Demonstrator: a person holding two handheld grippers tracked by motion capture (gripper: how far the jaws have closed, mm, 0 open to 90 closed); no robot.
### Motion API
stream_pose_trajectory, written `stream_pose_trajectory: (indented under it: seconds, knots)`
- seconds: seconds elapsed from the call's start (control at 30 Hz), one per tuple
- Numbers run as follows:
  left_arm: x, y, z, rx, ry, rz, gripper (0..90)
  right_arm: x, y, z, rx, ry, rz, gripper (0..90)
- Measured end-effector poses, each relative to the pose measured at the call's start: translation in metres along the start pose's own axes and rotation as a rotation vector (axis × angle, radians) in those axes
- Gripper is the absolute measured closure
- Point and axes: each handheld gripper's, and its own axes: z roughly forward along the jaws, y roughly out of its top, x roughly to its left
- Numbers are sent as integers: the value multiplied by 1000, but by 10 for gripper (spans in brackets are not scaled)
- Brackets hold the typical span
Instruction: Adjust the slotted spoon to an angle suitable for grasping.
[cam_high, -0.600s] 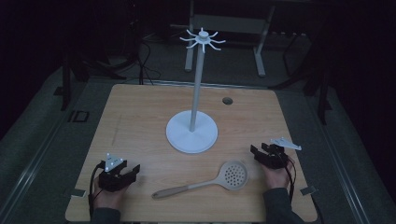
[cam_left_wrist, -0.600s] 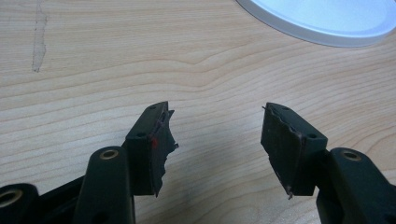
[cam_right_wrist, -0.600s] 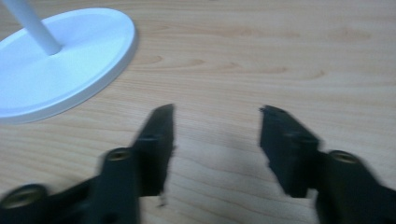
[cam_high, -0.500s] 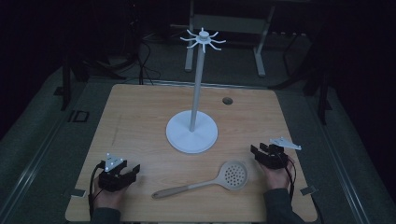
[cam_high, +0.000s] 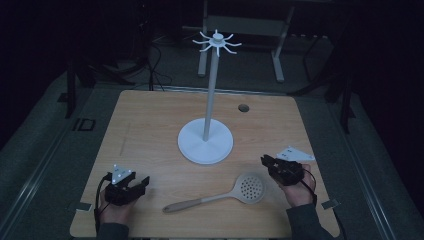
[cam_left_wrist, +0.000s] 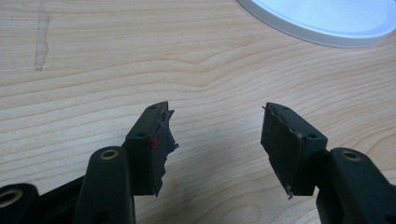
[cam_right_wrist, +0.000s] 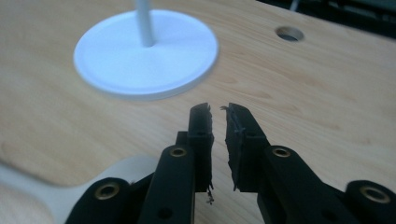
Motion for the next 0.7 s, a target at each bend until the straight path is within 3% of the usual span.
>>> stream_pose_trajectory:
  seconds: [0.2, 0.23, 0.27, 0.4, 0.57, 0.7]
  knots:
    - [0, 0, -1, -6, -2, -6, 427, 15, 3, 10, 59, 58, -60, 799]
    - [0, 0, -1, -7, -2, -7, 427, 17, 3, 12, 72, 69, -66, 817]
    - [1, 0, -1, -6, -2, -6, 427, 22, 1, 15, 93, 91, -90, 892]
    - [1, 0, -1, -7, -2, -6, 427, 29, -6, 18, 134, 137, -129, 898]
    - [0, 0, -1, -5, -1, -6, 427, 31, -20, 22, 199, 155, -123, 898]
    - [0, 0, 0, -1, -2, -2, 426, 29, -30, 21, 230, 137, -101, 898]
